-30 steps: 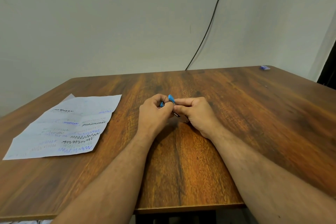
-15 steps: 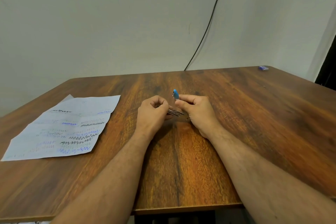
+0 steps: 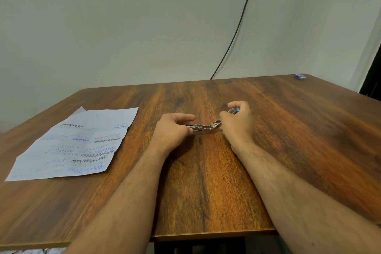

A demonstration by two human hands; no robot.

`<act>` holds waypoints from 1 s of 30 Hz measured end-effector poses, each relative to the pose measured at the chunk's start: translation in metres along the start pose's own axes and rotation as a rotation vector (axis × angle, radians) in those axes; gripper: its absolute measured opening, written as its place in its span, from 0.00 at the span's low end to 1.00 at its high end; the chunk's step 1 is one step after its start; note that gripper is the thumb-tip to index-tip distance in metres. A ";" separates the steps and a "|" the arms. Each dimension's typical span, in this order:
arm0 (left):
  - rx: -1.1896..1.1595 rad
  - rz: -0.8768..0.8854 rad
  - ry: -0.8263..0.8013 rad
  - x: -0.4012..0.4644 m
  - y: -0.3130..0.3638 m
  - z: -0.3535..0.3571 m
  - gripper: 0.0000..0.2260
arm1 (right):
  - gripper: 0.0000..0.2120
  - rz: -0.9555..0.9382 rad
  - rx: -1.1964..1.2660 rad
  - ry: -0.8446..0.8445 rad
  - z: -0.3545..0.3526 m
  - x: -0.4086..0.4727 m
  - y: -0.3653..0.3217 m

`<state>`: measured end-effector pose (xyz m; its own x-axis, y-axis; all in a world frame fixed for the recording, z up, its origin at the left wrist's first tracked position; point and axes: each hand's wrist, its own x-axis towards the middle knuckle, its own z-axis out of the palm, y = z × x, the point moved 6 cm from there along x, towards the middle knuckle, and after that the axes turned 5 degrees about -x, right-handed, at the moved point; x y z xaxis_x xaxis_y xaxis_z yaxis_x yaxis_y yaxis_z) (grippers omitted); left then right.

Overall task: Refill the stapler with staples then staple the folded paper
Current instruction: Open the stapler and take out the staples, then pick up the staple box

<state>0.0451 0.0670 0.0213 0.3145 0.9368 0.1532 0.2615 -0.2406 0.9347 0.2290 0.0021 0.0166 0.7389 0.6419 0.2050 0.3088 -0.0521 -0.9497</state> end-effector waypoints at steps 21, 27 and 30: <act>0.256 0.142 -0.011 -0.001 0.004 -0.004 0.09 | 0.13 -0.067 -0.394 -0.055 0.007 0.006 -0.004; 0.233 0.169 -0.040 -0.003 0.008 -0.004 0.13 | 0.12 -0.281 -0.406 -0.275 0.017 -0.007 -0.016; 0.235 0.168 -0.094 -0.003 0.007 -0.001 0.16 | 0.09 -0.342 -0.391 -0.304 0.020 -0.008 -0.017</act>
<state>0.0445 0.0625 0.0275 0.4516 0.8540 0.2583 0.3996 -0.4524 0.7973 0.2057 0.0132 0.0261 0.3724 0.8588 0.3518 0.7386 -0.0447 -0.6727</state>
